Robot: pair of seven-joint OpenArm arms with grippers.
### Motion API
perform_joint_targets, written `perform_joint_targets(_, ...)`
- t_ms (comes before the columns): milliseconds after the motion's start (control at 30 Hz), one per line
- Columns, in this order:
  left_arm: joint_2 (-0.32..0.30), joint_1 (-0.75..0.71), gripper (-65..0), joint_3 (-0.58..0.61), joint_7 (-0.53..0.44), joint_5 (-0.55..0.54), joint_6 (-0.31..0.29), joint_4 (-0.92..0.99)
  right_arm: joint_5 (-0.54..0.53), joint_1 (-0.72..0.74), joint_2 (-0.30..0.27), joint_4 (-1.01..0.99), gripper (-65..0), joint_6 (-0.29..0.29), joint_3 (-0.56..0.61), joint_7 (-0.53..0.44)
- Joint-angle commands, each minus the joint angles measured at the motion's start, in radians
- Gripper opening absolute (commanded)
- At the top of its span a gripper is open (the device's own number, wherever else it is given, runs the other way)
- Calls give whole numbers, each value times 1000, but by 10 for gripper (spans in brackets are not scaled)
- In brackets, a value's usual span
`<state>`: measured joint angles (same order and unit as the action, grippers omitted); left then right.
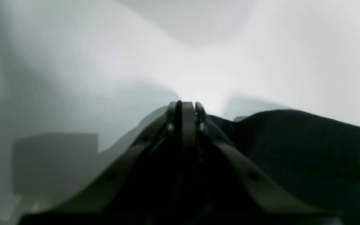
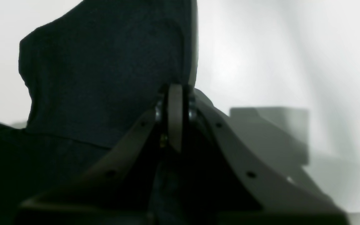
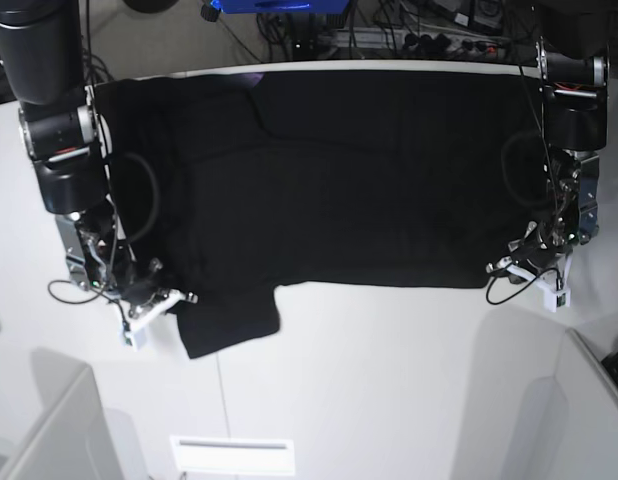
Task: Fold the T-shirt properly
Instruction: 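Grasp the hem corners with both grippers, then lift the hem and fold it over toward the collar with both grippers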
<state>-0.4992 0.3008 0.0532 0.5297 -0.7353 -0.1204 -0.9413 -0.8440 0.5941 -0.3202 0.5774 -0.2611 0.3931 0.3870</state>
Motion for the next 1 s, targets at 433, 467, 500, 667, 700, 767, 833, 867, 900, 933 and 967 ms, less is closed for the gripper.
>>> perform_joint_targets(433,-17,-70,-650,-111,-7,-3,-3,-160,-7,-55,-106,249,-650,7,-7,5)
perform_joint_targets(467,-17,-76,-650,-111,-7,-3,-3,-172,-7,-59,-110,266,-650,7,-7,10)
perform_joint_targets(500,-17,-82,-650,-111,-7,-3,-3,-183,-7,-64,-113,275,-650,7,-7,11)
perform_joint_targets(667,-17,-119,-650,-112,-7,-8,-3,-253,-1,-104,-115,289,-650,7,-90,37)
perform_joint_targets(700,-17,-131,-650,-117,-7,-8,-3,-269,1,-107,-115,296,-650,7,-107,45)
perform_joint_targets(767,-13,-176,-650,-161,-7,-5,-2,-325,1,-125,-115,318,-650,7,-135,65)
perform_joint_targets(833,-3,-223,-650,-206,-7,-3,-2,-374,1,-142,-116,344,-650,7,-153,74)
perform_joint_targets(867,9,-245,-650,-229,-7,-3,-2,-397,1,-158,-119,358,-650,7,-162,74)
perform_joint_targets(900,14,-259,-650,-244,-7,-3,-2,-411,1,-167,-129,369,-650,7,-170,74)
perform_joint_targets(933,15,-268,-650,-255,-7,-3,-2,-420,1,-175,-133,378,-650,7,-173,74)
perform_joint_targets(967,15,-277,-650,-263,-7,-3,-2,-428,1,-182,-135,385,-650,7,-174,74)
